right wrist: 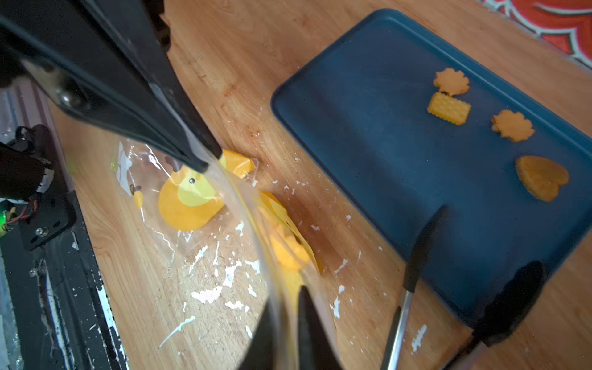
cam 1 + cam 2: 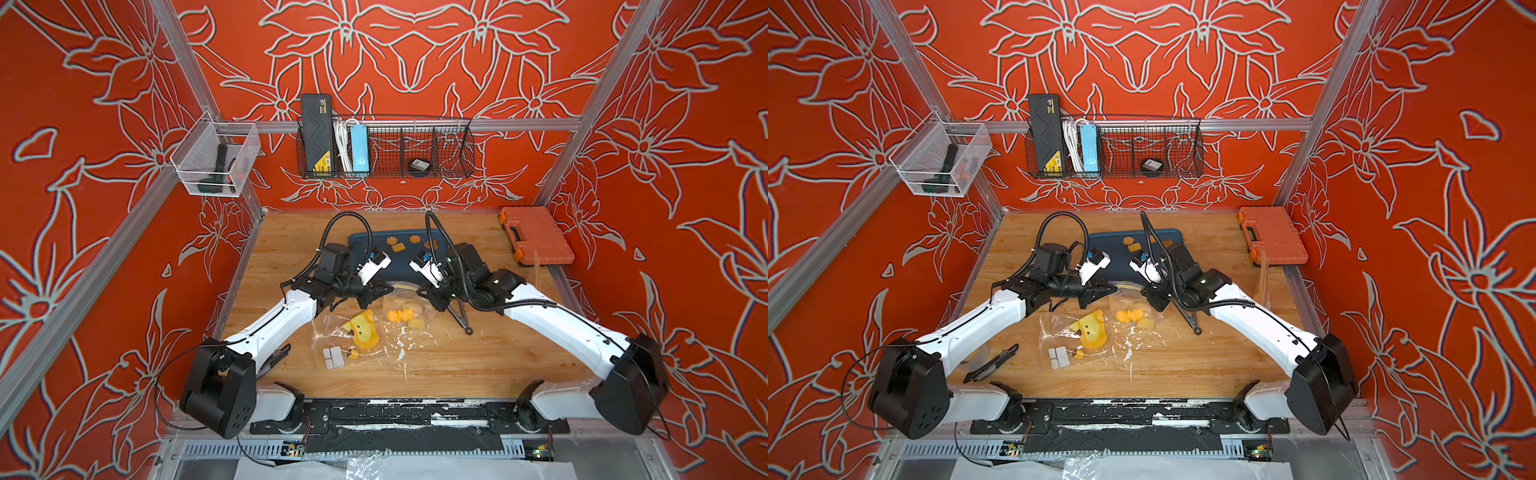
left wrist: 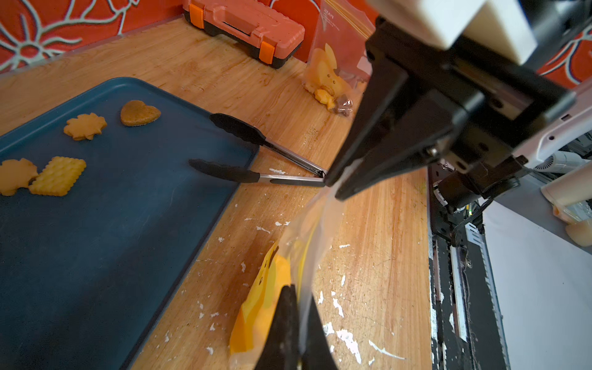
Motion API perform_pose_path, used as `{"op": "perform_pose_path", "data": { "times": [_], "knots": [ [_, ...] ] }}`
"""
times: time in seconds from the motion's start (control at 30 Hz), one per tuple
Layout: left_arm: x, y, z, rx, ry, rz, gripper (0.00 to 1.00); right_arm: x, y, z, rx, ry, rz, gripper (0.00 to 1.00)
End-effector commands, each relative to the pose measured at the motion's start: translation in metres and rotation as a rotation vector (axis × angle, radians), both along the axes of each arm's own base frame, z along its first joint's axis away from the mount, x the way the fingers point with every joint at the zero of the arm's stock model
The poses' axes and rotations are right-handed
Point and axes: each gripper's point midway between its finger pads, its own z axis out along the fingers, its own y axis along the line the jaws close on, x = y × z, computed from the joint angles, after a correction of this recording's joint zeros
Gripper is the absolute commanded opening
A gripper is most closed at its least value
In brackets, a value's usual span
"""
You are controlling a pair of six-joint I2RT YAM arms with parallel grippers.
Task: Put the cookies into a resealable bag to prevent moisture
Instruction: Pick up the ziploc bag from the center of the board.
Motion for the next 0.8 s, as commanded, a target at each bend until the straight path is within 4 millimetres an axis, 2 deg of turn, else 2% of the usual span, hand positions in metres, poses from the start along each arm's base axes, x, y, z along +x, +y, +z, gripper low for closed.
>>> {"op": "perform_pose_path", "data": {
  "times": [0.0,0.03,0.07,0.1,0.17,0.2,0.23,0.27,0.3,0.43,0.57,0.6,0.63,0.67,0.73,0.77],
  "knots": [
    [-0.003,0.002,0.007,-0.008,-0.02,0.001,0.0,-0.001,-0.024,-0.01,-0.084,0.01,-0.079,0.11],
    [-0.003,0.002,0.007,-0.009,-0.02,0.0,0.0,0.0,-0.03,-0.011,-0.105,0.004,-0.104,0.3],
    [-0.003,0.002,0.007,-0.009,-0.02,-0.001,0.0,0.0,-0.033,-0.012,-0.113,-0.001,-0.119,0.22],
    [-0.003,0.002,0.006,-0.008,-0.018,0.0,0.0,-0.001,-0.036,-0.014,-0.116,0.001,-0.124,0.0],
    [-0.003,0.002,0.007,-0.009,-0.02,0.0,0.0,-0.004,-0.042,-0.015,-0.131,0.015,-0.136,0.0],
    [-0.003,0.002,0.006,-0.009,-0.018,0.0,0.0,-0.005,-0.045,-0.015,-0.139,0.014,-0.149,0.17],
    [-0.003,0.002,0.007,-0.01,-0.019,-0.001,0.0,-0.005,-0.049,-0.015,-0.141,0.006,-0.165,0.29],
    [-0.003,0.002,0.007,-0.01,-0.021,0.0,0.0,-0.006,-0.052,-0.015,-0.142,0.002,-0.177,0.26],
    [-0.003,0.002,0.007,-0.009,-0.02,0.0,0.0,-0.008,-0.054,-0.015,-0.143,0.001,-0.179,0.0],
    [-0.003,0.002,0.006,-0.012,-0.017,-0.004,0.0,-0.014,-0.058,-0.017,-0.153,0.02,-0.176,0.0],
    [-0.009,-0.003,0.009,-0.049,-0.004,-0.047,0.0,-0.022,-0.047,-0.014,-0.103,0.039,-0.115,0.0],
    [-0.011,-0.006,0.01,-0.058,0.001,-0.058,0.1,-0.023,-0.045,-0.014,-0.095,0.047,-0.103,0.0],
    [-0.011,-0.008,0.012,-0.064,0.004,-0.064,0.26,-0.023,-0.043,-0.014,-0.09,0.053,-0.099,0.0],
    [-0.012,-0.01,0.011,-0.064,0.007,-0.07,0.34,-0.023,-0.042,-0.013,-0.086,0.056,-0.092,0.0],
    [-0.011,-0.013,0.012,-0.058,0.006,-0.072,0.4,-0.024,-0.04,-0.012,-0.077,0.059,-0.084,0.0],
    [-0.01,-0.014,0.012,-0.059,0.006,-0.072,0.37,-0.024,-0.04,-0.012,-0.074,0.057,-0.087,0.0]
  ]
}}
